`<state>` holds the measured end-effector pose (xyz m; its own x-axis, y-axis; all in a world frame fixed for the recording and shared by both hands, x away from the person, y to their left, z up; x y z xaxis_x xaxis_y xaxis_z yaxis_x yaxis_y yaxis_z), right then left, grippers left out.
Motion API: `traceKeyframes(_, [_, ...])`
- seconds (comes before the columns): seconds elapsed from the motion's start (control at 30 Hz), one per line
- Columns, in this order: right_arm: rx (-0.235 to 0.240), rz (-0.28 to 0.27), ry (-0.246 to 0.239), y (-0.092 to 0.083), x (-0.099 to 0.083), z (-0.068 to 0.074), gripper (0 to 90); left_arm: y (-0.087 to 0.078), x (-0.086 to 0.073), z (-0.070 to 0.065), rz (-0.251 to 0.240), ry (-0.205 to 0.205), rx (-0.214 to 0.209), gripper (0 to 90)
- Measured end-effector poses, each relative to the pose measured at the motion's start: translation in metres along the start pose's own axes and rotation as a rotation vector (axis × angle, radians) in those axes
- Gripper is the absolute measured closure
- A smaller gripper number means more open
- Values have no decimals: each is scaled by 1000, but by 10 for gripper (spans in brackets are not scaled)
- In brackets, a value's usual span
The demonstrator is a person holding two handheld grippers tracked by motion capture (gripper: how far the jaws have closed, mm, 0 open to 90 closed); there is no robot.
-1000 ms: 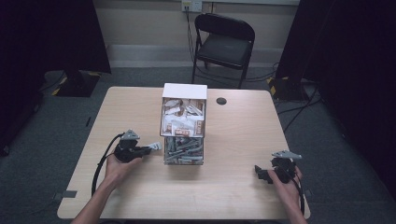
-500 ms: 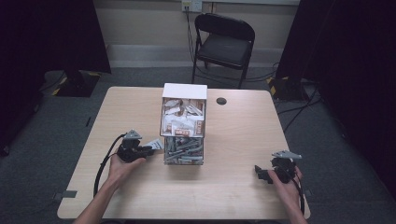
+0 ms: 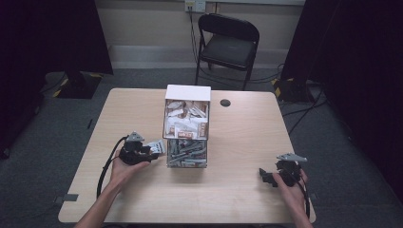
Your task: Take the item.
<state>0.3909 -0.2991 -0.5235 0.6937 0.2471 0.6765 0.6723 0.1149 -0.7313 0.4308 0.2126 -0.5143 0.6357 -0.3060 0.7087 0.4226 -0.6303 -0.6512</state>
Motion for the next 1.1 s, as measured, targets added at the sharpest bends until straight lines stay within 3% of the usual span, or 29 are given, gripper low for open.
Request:
traceKeyframes(0.1, [0,1,0,0,0,0,0,-3,1,0,-16,1,-10,403])
traceKeyframes(0.17, [0,0,0,0,0,0,0,-6,3,0,-29,-1,-17,314])
traceKeyframes(0.37, [0,1,0,0,0,0,0,-18,7,0,-62,-7,-19,232])
traceKeyframes(0.47, [0,1,0,0,0,0,0,-24,9,-1,-58,-3,-1,226])
traceKeyframes(0.67, [0,1,0,0,0,0,0,-37,11,-6,-65,10,-6,219])
traceKeyframes(1.1, [0,0,0,0,0,0,0,-70,0,-6,-84,-11,75,220])
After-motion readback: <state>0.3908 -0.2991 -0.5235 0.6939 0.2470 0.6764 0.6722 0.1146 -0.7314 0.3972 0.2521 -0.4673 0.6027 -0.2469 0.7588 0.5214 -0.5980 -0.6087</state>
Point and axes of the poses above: each handheld gripper's, and its own axes: y roughly forward along the jaws, x roughly out of its top, z roughly to its left, the point moved 3 cm from there along y, roughly forward along the jaws, and after that the axes turned 6 degrees about -x, right-handed, at the moved point
